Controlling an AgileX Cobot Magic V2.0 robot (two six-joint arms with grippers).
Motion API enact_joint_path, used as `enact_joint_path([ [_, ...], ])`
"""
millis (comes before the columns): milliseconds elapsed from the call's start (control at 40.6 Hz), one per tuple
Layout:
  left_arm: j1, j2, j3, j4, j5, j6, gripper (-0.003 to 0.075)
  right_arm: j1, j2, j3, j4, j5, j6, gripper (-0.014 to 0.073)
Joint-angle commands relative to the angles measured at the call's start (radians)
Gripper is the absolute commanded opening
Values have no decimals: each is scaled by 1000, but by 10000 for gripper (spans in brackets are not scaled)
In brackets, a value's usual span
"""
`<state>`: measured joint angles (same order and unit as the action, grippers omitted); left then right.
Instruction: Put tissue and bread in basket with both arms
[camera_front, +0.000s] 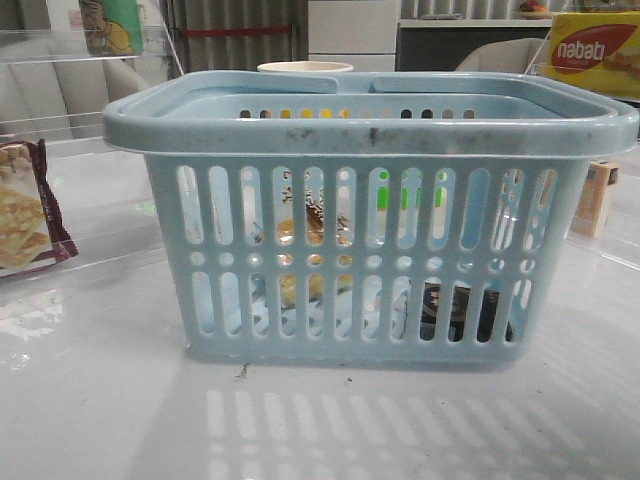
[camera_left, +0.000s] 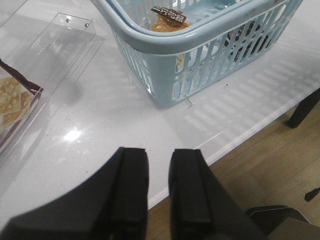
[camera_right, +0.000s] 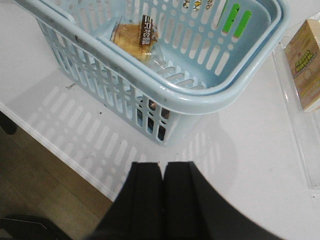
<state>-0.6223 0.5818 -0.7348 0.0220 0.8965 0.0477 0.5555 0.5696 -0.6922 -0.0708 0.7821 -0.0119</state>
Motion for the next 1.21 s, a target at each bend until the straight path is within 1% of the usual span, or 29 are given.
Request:
enact_joint_path([
  [0,0,2,-22,1,-81,-11,113,-1,0,-25,3,-68,-10,53],
  [49,0,2,-22,1,-81,-11,88,-1,0,-25,14,-68,-10,54],
  [640,0,2,-21,1,-81,-11,90,-1,0,-25,17,-68,-10,54],
  [714,0,-24,-3,-2,-108,-11,90,-1,0,-25,17,-68,-10,54],
  [813,40,-68,19,21,-113,-11,91,-1,0,-25,17,-68,-10,54],
  [886,103,-114,71,28,-173,-11,91,-1,0,-25,17,-68,-10,54],
  [1083,295,-296,313,20,-488,-11,91,-1,0,-25,17,-68,-10,54],
  [1182,385,-392,446,2,-608,-11,91,-1,0,-25,17,-68,-10,54],
])
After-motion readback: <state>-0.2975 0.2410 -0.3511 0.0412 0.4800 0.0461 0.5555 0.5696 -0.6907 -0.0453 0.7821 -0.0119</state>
